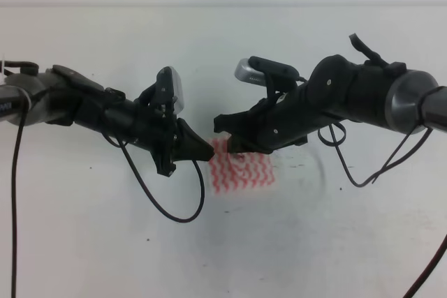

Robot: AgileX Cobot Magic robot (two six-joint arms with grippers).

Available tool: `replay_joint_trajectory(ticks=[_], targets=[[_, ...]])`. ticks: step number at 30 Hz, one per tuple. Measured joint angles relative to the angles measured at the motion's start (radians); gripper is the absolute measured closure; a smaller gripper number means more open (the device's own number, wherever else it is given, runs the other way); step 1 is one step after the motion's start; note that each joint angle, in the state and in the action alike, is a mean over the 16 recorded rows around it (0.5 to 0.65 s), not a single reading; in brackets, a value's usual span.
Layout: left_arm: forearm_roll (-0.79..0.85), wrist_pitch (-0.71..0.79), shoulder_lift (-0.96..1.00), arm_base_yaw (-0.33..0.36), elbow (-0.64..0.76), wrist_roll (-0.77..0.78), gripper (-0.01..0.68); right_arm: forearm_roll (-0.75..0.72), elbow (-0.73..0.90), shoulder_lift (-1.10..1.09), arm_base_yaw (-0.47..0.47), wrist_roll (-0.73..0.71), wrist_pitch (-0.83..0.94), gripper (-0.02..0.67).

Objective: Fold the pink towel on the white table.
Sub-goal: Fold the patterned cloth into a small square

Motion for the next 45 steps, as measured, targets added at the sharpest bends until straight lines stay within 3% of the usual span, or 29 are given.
replay_joint_trajectory(ticks=[45], targets=[[-0.008,-0.009,0.008,0.000,0.000,-0.003,0.677,0.037,0.000,-0.001,0.007,-0.005,0.013,0.665]])
